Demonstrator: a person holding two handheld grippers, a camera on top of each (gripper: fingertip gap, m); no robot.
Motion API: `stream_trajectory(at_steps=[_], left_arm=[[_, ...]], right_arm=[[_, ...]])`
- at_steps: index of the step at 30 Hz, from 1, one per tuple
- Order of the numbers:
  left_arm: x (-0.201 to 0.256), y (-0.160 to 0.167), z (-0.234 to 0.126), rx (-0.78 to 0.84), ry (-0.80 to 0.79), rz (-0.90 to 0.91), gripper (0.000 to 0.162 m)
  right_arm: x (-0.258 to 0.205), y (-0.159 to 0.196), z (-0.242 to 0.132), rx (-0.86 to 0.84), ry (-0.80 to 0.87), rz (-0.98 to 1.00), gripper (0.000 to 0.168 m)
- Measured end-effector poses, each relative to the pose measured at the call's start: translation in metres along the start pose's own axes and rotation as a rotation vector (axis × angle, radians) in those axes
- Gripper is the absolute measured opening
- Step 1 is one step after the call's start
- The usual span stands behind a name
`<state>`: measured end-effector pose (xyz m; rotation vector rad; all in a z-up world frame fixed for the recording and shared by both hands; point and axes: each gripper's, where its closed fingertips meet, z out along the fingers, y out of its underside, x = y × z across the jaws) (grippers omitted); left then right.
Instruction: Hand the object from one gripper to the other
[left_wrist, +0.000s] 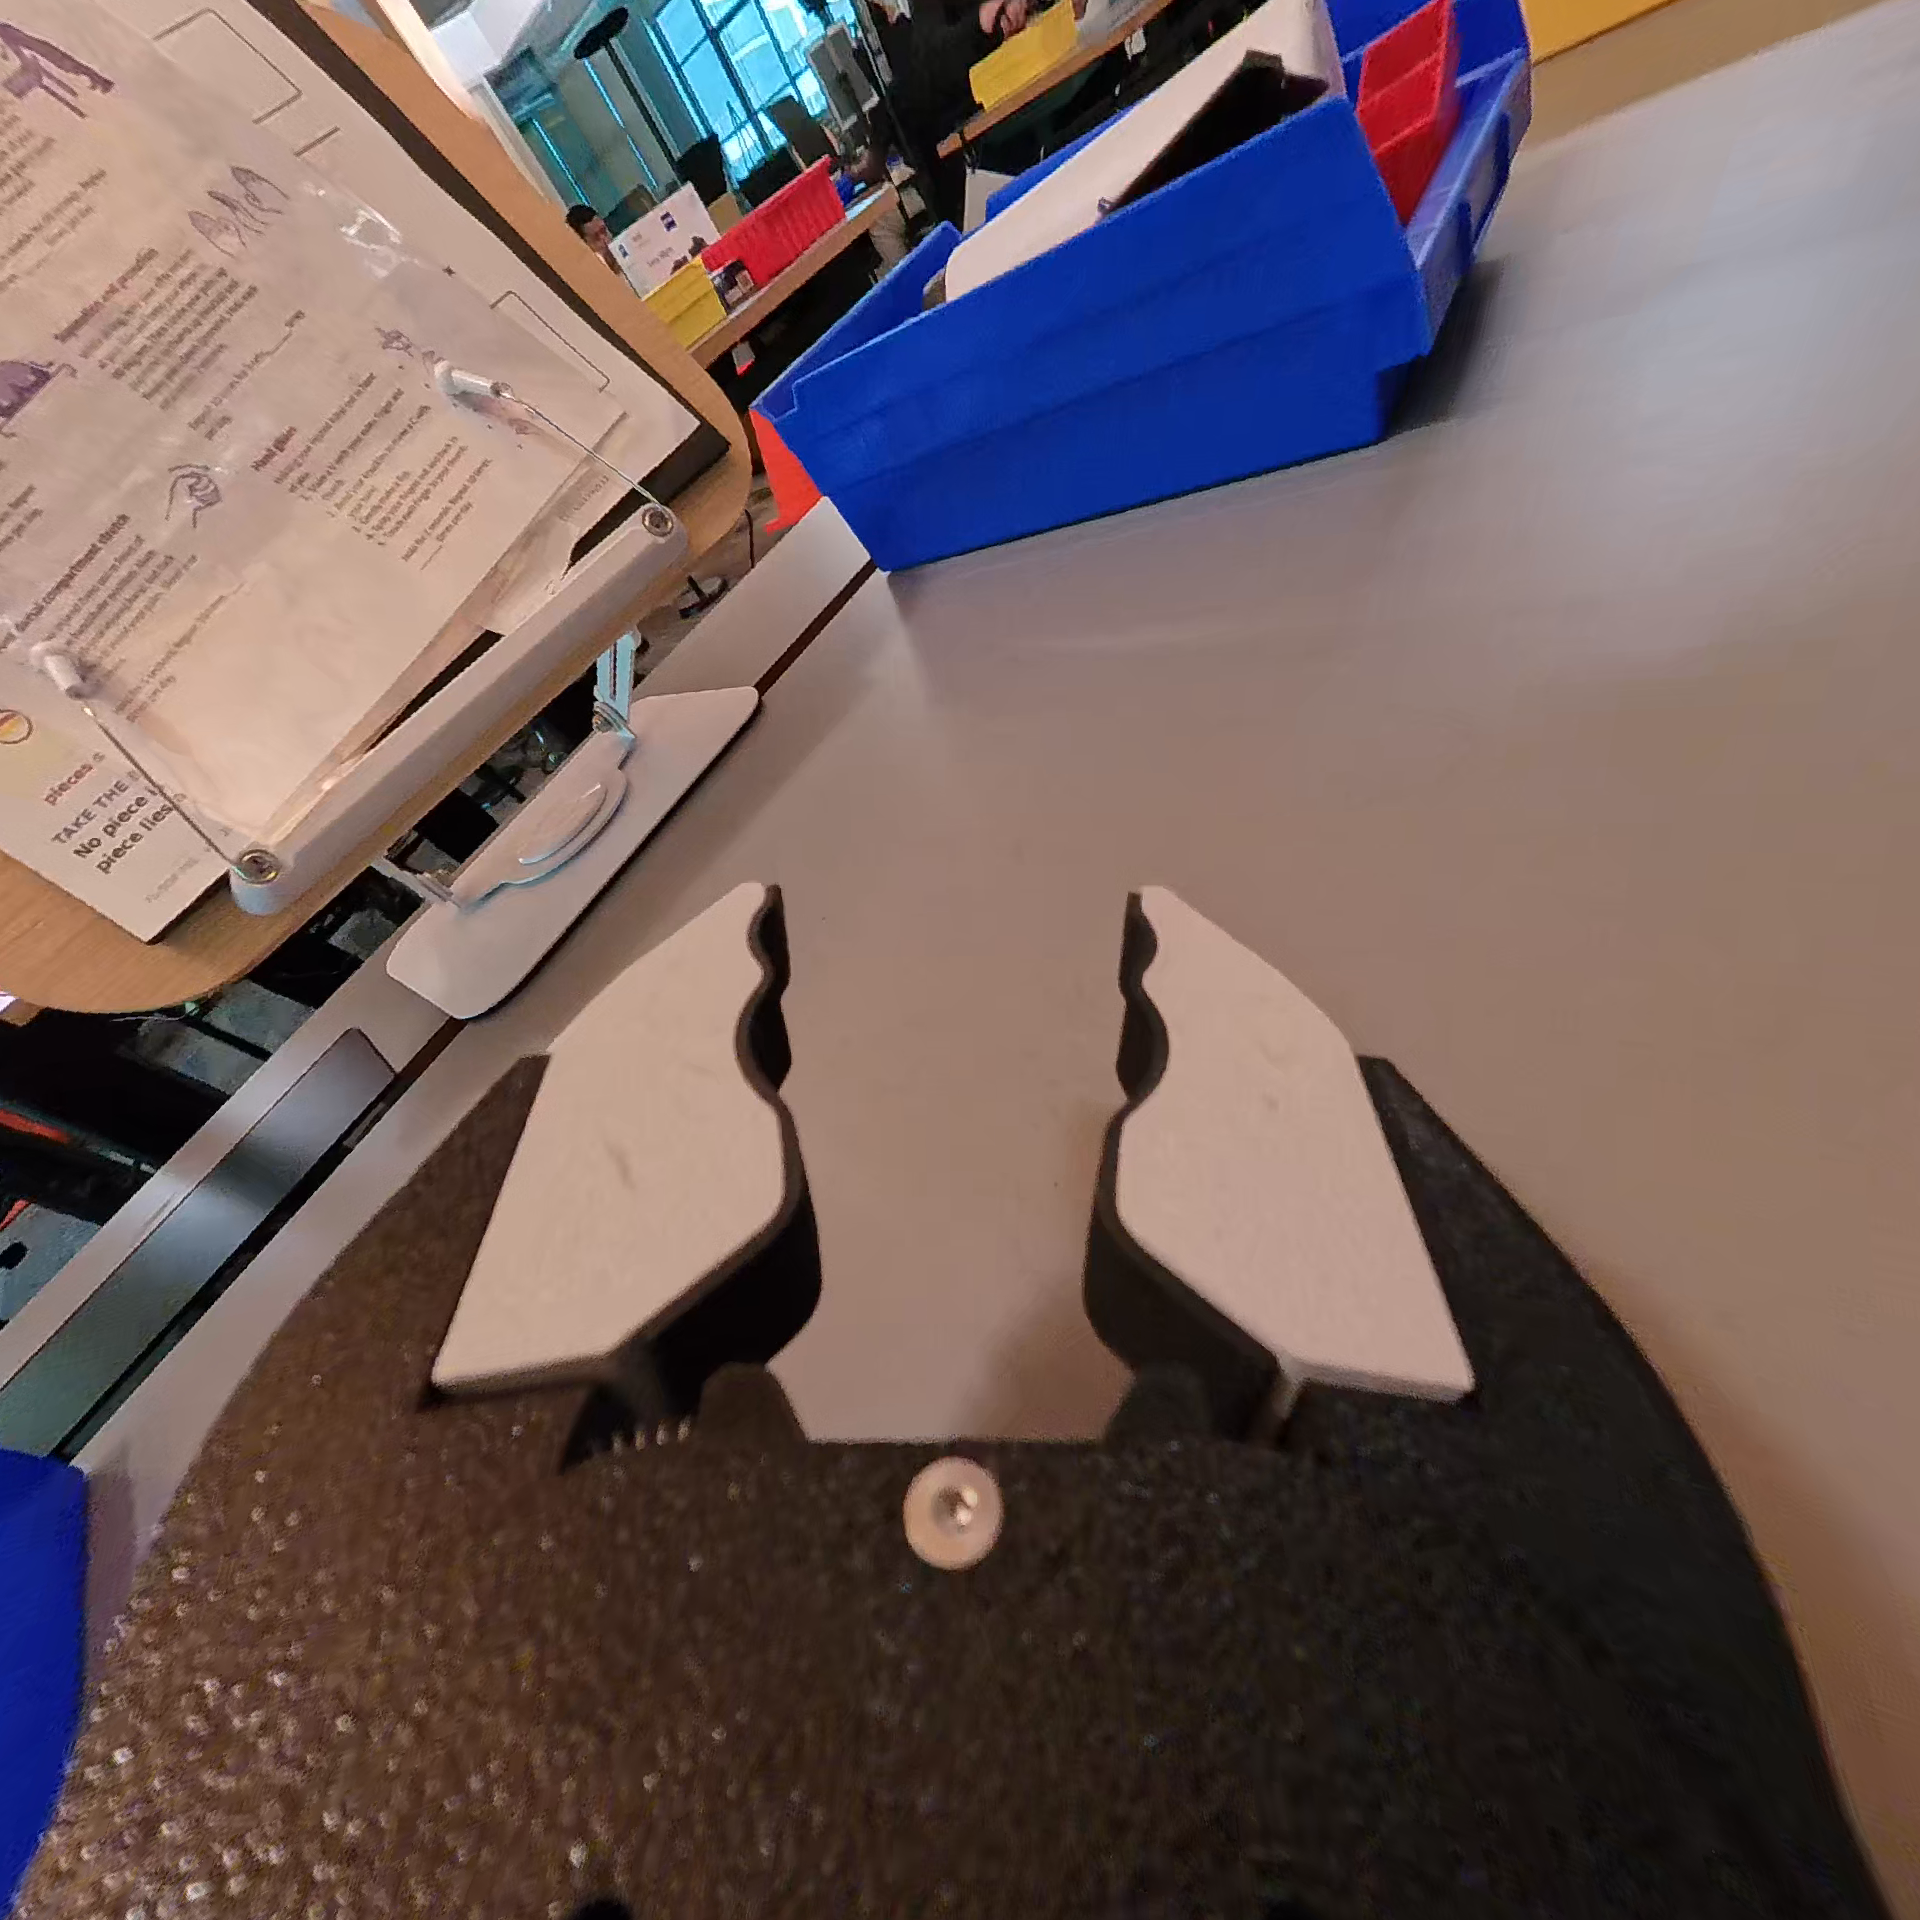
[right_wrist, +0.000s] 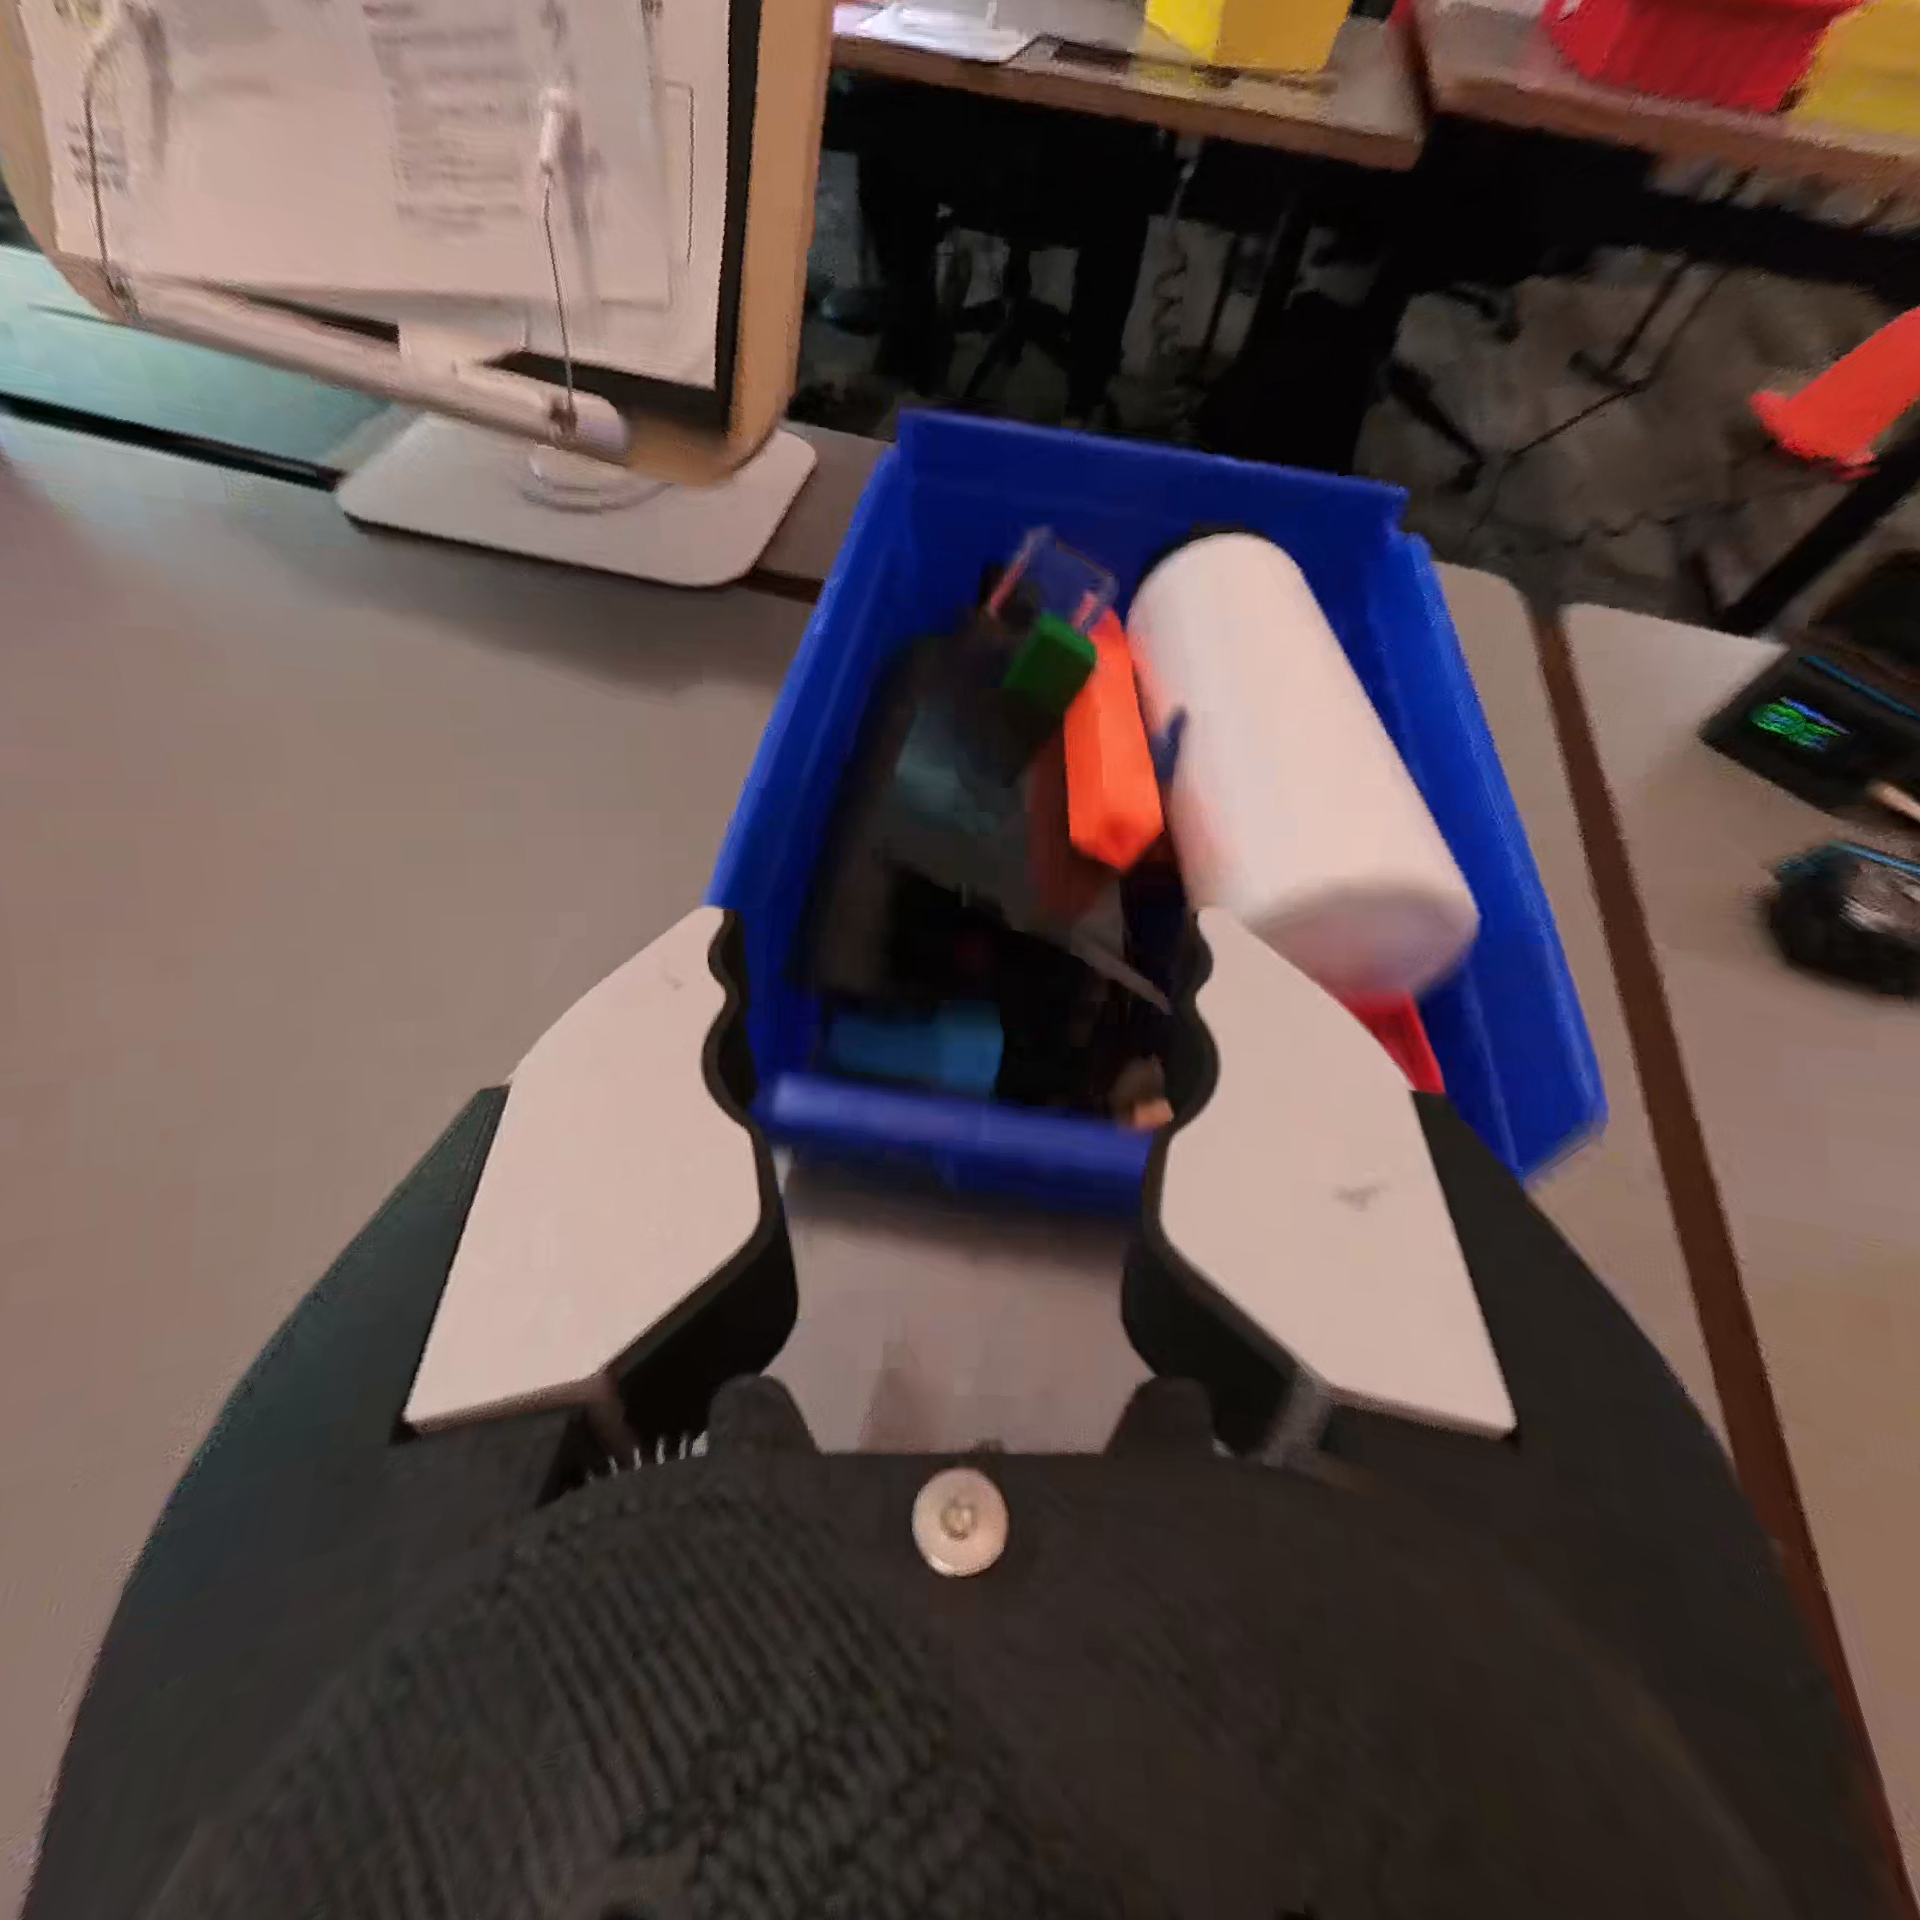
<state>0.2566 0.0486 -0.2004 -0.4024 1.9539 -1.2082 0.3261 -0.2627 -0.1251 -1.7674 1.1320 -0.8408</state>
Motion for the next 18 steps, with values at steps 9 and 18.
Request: stream_trajectory(at_steps=[9, 18], left_arm=[[0.062, -0.041, 0.056, -0.118, 0.169, -0.314, 0.077], [0.091, -0.133, 0.182, -0.113, 0.061, -0.549, 0.115]], right_arm=[[0.014, 0.073, -0.069, -0.076, 0.266, -0.046, 0.089], [0.014, 0.042, -0.088, 0.087, 0.231, -0.012, 0.097]])
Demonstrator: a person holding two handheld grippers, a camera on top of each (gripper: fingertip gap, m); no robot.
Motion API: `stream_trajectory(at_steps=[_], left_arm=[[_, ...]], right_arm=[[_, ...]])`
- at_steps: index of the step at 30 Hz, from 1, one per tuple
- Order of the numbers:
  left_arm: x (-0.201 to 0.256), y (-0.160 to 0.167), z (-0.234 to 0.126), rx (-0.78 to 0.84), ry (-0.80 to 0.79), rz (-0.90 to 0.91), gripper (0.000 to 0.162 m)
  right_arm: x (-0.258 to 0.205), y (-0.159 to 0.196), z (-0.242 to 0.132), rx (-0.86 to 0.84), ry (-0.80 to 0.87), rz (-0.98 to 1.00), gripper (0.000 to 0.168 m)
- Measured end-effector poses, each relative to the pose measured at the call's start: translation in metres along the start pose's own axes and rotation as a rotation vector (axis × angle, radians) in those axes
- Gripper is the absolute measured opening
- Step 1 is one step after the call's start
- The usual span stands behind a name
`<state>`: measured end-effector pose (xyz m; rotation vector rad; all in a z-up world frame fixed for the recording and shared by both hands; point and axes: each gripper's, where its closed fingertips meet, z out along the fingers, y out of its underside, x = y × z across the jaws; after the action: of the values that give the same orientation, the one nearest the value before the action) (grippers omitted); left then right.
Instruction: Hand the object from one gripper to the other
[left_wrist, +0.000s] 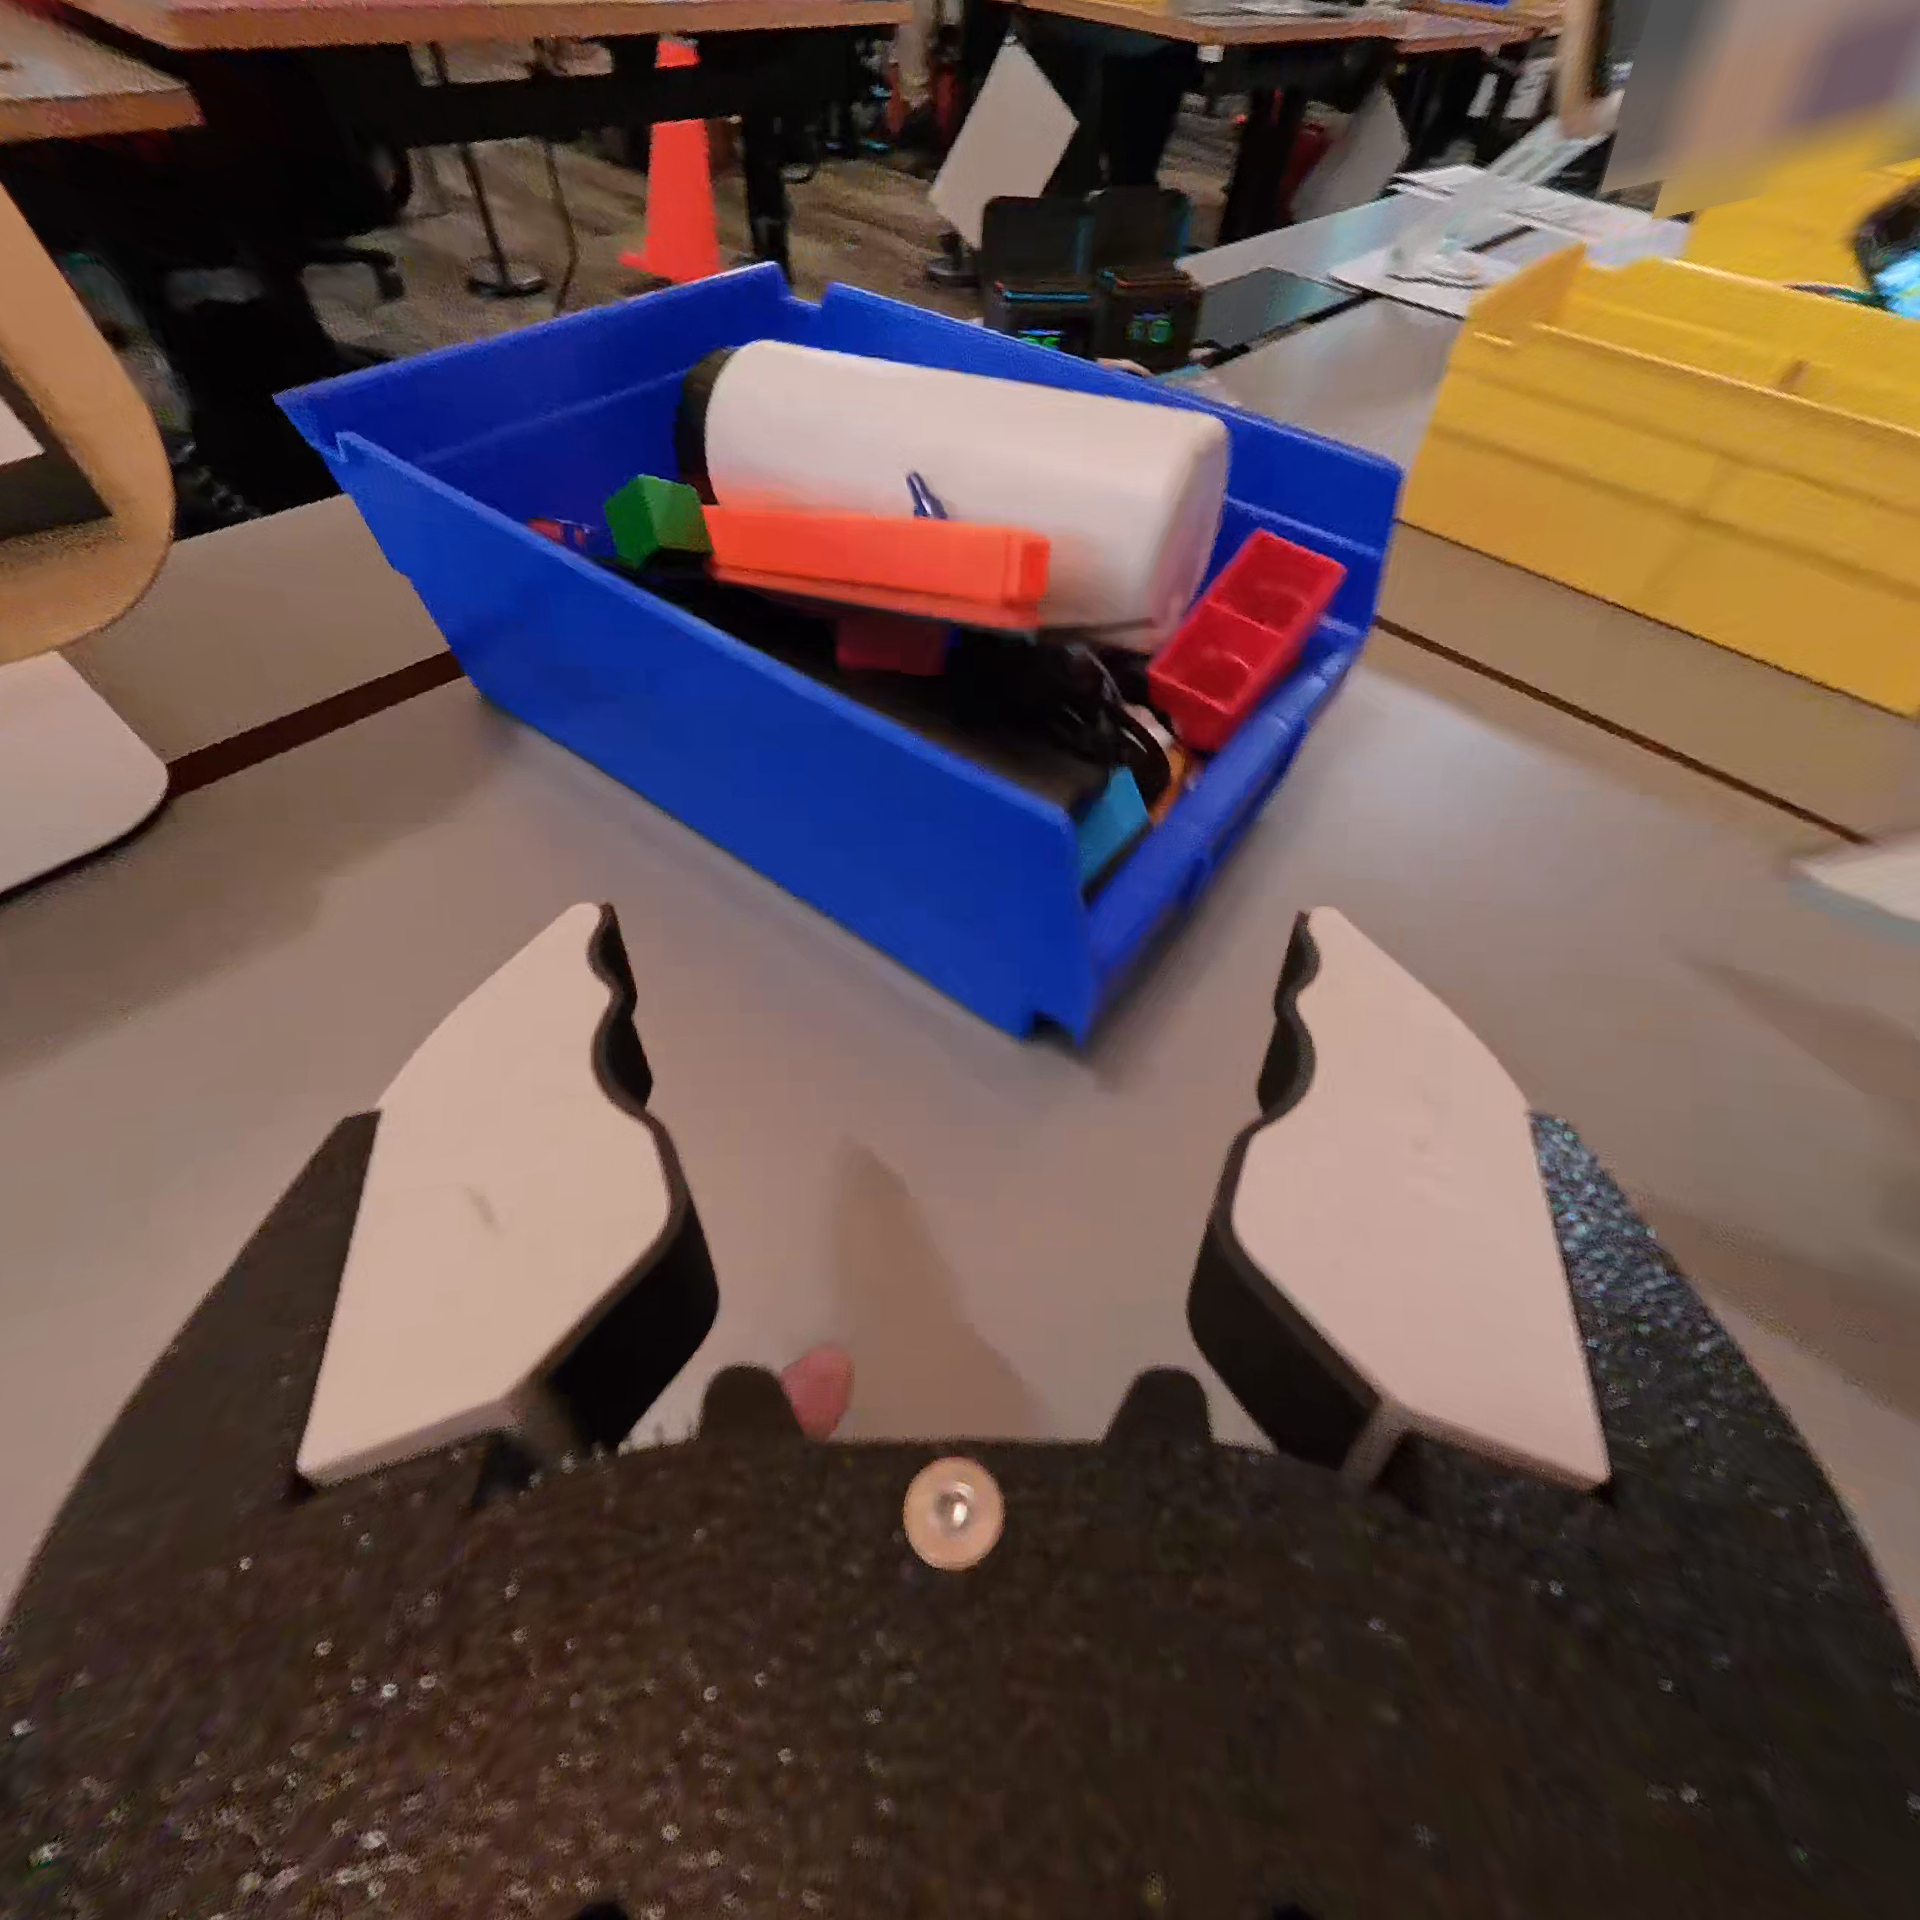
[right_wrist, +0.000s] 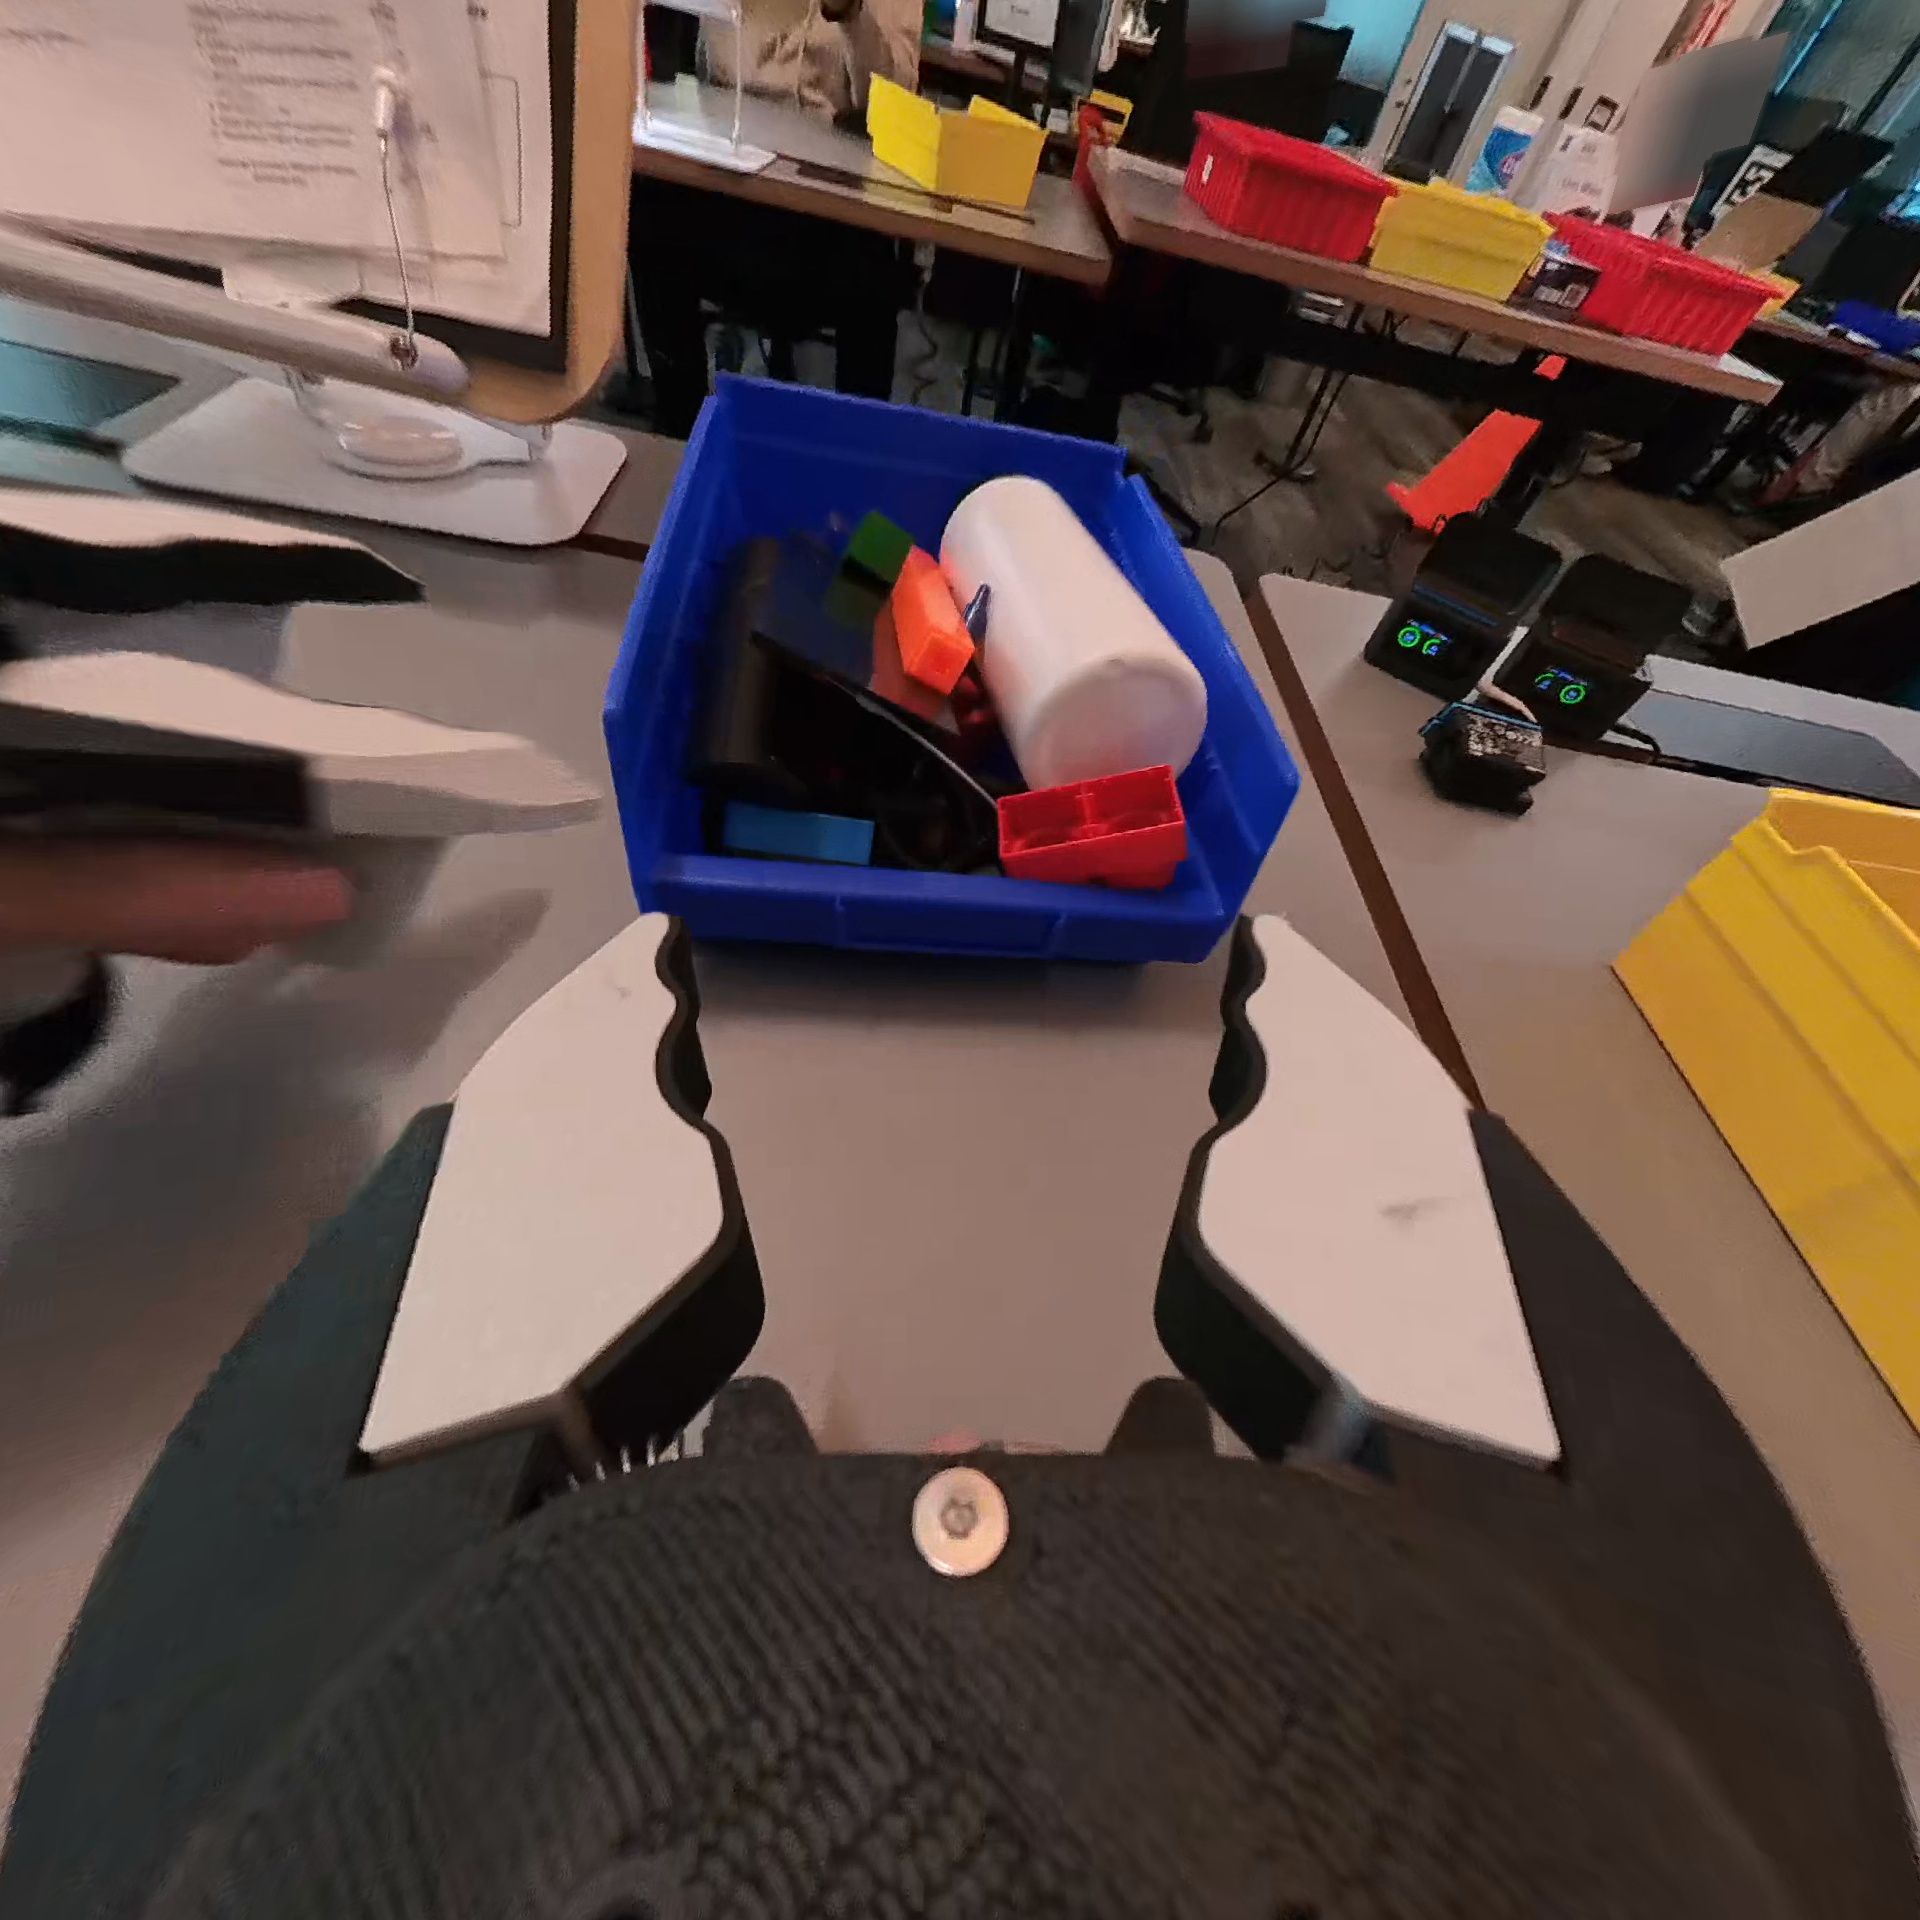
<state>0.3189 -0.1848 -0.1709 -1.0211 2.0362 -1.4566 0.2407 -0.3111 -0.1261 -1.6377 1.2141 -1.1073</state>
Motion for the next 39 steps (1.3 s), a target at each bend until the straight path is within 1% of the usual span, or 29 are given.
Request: stream_trajectory(at_steps=[3, 4, 5, 7, 8, 9, 10, 13, 16, 18, 20, 21, 26, 30, 34, 39], left_arm=[[-0.02, -0.001, 0.037, -0.058, -0.148, -0.058, 0.113], [-0.022, 0.007, 0.046, -0.114, -0.167, -0.073, 0.112], [-0.021, 0.015, 0.053, -0.177, -0.161, -0.1, 0.115], [-0.014, 0.023, 0.063, -0.234, -0.136, -0.156, 0.105], [-0.008, 0.023, 0.065, -0.234, -0.108, -0.164, 0.093], [-0.001, 0.021, 0.066, -0.225, -0.072, -0.156, 0.068], [0.001, 0.021, 0.064, -0.22, -0.074, -0.131, 0.054], [-0.008, 0.021, 0.057, -0.221, -0.135, -0.035, 0.043], [-0.032, 0.024, 0.041, -0.211, -0.207, 0.023, 0.028], [-0.057, 0.027, 0.025, -0.212, -0.265, 0.041, 0.015], [-0.081, 0.031, 0.008, -0.21, -0.286, 0.019, 0.007], [-0.09, 0.034, 0.0, -0.209, -0.275, 0.011, 0.005], [-0.114, 0.051, -0.052, -0.188, -0.181, -0.045, 0.003], [-0.13, 0.072, -0.114, -0.184, -0.178, -0.049, 0.003], [-0.149, 0.099, -0.188, -0.173, -0.189, -0.07, 0.004], [-0.168, 0.135, -0.289, -0.165, -0.221, -0.101, 0.004]], right_arm=[[0.007, -0.009, -0.008, 0.062, -0.022, 0.068, 0.094], [0.009, -0.01, -0.01, 0.073, -0.033, 0.085, 0.093], [0.011, -0.01, -0.011, 0.08, -0.039, 0.097, 0.093], [0.014, -0.009, -0.012, 0.085, -0.047, 0.11, 0.093], [0.014, -0.008, -0.012, 0.085, -0.057, 0.115, 0.092], [0.013, -0.007, -0.011, 0.084, -0.069, 0.121, 0.092], [0.012, -0.007, -0.011, 0.086, -0.081, 0.126, 0.092], [0.01, -0.011, -0.013, 0.104, -0.098, 0.134, 0.091], [0.006, -0.014, -0.016, 0.117, -0.117, 0.121, 0.089], [0.005, -0.017, -0.017, 0.125, -0.122, 0.115, 0.089], [0.005, -0.02, -0.018, 0.137, -0.121, 0.112, 0.088], [0.004, -0.021, -0.018, 0.141, -0.123, 0.112, 0.087], [-0.005, -0.024, -0.017, 0.144, -0.148, 0.107, 0.086], [-0.026, -0.034, -0.018, 0.163, -0.184, 0.078, 0.085], [-0.072, -0.05, -0.019, 0.188, -0.287, 0.028, 0.086], [-0.164, -0.069, -0.033, 0.214, -0.507, -0.048, 0.091]])
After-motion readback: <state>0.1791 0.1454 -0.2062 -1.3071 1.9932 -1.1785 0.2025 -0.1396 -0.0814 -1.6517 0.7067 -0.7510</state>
